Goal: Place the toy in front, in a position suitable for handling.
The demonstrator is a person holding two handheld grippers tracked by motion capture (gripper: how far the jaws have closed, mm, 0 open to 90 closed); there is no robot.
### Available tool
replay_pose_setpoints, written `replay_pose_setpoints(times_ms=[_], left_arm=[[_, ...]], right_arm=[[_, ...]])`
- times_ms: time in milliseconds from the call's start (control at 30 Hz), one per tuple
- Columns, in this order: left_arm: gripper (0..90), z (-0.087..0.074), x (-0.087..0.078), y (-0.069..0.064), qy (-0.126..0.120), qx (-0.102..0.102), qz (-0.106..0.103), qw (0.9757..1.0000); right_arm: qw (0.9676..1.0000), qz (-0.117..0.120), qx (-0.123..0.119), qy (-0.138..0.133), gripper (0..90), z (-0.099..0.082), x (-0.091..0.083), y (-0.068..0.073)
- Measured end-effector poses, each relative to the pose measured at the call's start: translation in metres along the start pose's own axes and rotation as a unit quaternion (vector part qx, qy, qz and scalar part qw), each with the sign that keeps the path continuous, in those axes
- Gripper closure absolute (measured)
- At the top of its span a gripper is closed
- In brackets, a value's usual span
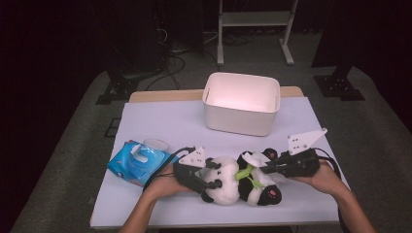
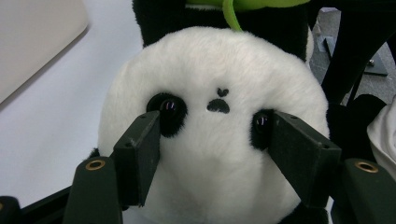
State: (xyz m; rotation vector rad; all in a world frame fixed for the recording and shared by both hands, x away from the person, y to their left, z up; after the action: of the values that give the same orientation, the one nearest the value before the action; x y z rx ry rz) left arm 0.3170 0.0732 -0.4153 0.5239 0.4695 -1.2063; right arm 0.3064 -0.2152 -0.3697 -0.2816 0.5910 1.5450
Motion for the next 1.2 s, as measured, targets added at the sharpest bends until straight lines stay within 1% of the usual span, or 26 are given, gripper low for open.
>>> replay_pose_setpoints(times_ms=[33, 67, 133, 167, 233, 300, 367, 400, 433, 467, 533, 600, 633, 667, 700, 767, 800, 867, 900, 933, 1033, 1067, 1133, 1167, 1200], left_arm=[[33.9, 0.000, 0.000, 0.000, -0.001, 0.000, 0.000, 1.0000], [33.9, -0.001, 0.000, 0.000, -0.003, -0.004, 0.000, 1.0000], [34.0, -0.002, 0.000, 0.000, -0.007, -0.005, -0.003, 1.0000], [34.0, -0.002, 0.000, 0.000, -0.008, -0.005, -0.003, 0.9999], [34.0, -0.002, 0.000, 0.000, -0.006, -0.004, -0.002, 1.0000], [34.0, -0.001, 0.000, 0.000, -0.005, -0.005, -0.002, 1.0000], [33.9, -0.001, 0.000, 0.000, -0.004, -0.006, -0.001, 1.0000], [34.0, -0.001, 0.000, 0.001, -0.005, -0.006, -0.001, 1.0000], [34.0, -0.001, 0.000, 0.001, -0.005, -0.006, -0.001, 1.0000], [34.0, -0.001, 0.000, 0.001, -0.005, -0.006, -0.001, 1.0000], [33.9, -0.001, 0.000, 0.001, -0.004, -0.006, -0.002, 1.0000], [33.9, -0.002, 0.000, 0.002, -0.006, -0.006, -0.003, 1.0000], [33.9, -0.002, 0.000, 0.002, -0.007, -0.006, -0.003, 1.0000], [33.9, -0.002, 0.000, 0.002, -0.007, -0.008, -0.003, 0.9999], [34.0, -0.002, 0.000, 0.002, -0.007, -0.007, -0.004, 0.9999], [34.0, -0.002, 0.000, 0.000, -0.006, -0.005, -0.005, 1.0000], [34.0, -0.002, 0.000, 0.000, -0.005, -0.003, -0.003, 1.0000], [34.0, -0.001, 0.000, 0.000, -0.005, -0.006, -0.004, 1.0000], [34.0, -0.001, 0.001, 0.001, -0.006, -0.006, -0.004, 1.0000], [34.0, -0.001, 0.001, 0.001, -0.006, -0.006, -0.005, 1.0000], [34.0, -0.001, 0.001, 0.001, -0.005, -0.009, -0.001, 0.9999], [34.0, -0.001, 0.002, 0.002, -0.005, -0.012, 0.000, 0.9999], [34.0, -0.002, 0.003, 0.002, -0.006, -0.015, 0.001, 0.9999], [34.0, -0.002, 0.003, 0.002, -0.007, -0.016, 0.000, 0.9999], [34.0, -0.001, 0.003, 0.002, -0.007, -0.015, 0.000, 0.9999]], right_arm=[[1.0000, 0.008, -0.002, 0.004, 85.7, 0.001, 0.005, 0.001], [0.9998, 0.014, -0.004, 0.016, 85.7, 0.000, 0.010, 0.001], [0.9988, 0.015, -0.001, 0.046, 85.7, -0.010, 0.020, -0.002], [0.9993, 0.019, 0.008, 0.031, 85.8, -0.018, 0.017, -0.004], [0.9994, 0.014, 0.008, 0.032, 85.9, -0.021, 0.015, -0.004], [0.9995, 0.010, 0.015, 0.027, 85.8, -0.027, 0.007, -0.003], [0.9996, 0.006, 0.014, 0.025, 85.8, -0.026, -0.004, 0.001], [0.9997, 0.010, 0.009, 0.021, 85.8, -0.024, -0.007, 0.005], [0.9997, 0.016, -0.005, 0.016, 85.7, -0.017, -0.013, 0.015], [0.9997, 0.016, -0.005, 0.016, 85.7, -0.017, -0.013, 0.015], [0.9995, 0.022, -0.017, 0.015, 85.8, -0.011, -0.017, 0.024], [0.9991, 0.035, -0.026, 0.005, 85.7, -0.007, -0.018, 0.034], [0.9986, 0.044, -0.030, 0.004, 85.7, -0.007, -0.014, 0.038], [0.9986, 0.044, -0.030, 0.004, 85.7, -0.007, -0.014, 0.038], [0.9984, 0.048, -0.028, 0.010, 85.7, -0.009, -0.010, 0.040], [0.9981, 0.047, -0.025, 0.031, 85.7, -0.016, -0.001, 0.038], [0.9980, 0.056, -0.018, 0.024, 85.7, -0.020, 0.000, 0.037], [0.9984, 0.053, -0.012, 0.016, 85.8, -0.024, -0.005, 0.038], [0.9986, 0.047, -0.009, 0.021, 85.8, -0.028, -0.010, 0.039], [0.9986, 0.047, -0.009, 0.021, 85.8, -0.028, -0.010, 0.039], [0.9986, 0.030, 0.003, 0.044, 85.7, -0.037, -0.022, 0.042], [0.9987, 0.027, 0.003, 0.044, 85.7, -0.038, -0.025, 0.042], [0.9988, 0.032, 0.002, 0.036, 85.7, -0.037, -0.028, 0.045], [0.9987, 0.041, -0.013, 0.027, 85.5, -0.030, -0.023, 0.048], [0.9987, 0.041, -0.013, 0.027, 85.5, -0.030, -0.023, 0.048]])
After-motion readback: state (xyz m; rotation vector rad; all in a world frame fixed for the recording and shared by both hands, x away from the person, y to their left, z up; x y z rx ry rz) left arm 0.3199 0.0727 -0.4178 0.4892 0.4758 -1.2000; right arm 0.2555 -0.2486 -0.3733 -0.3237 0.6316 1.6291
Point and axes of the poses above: each handheld gripper's, and its own axes: x roughly forward along the jaws, z roughly out of its top, y roughly to its left, the point moved 3 cm from there along x, roughly forward along the jaws, and after that the axes turned 11 degrees about z, right-handed, at the moved point
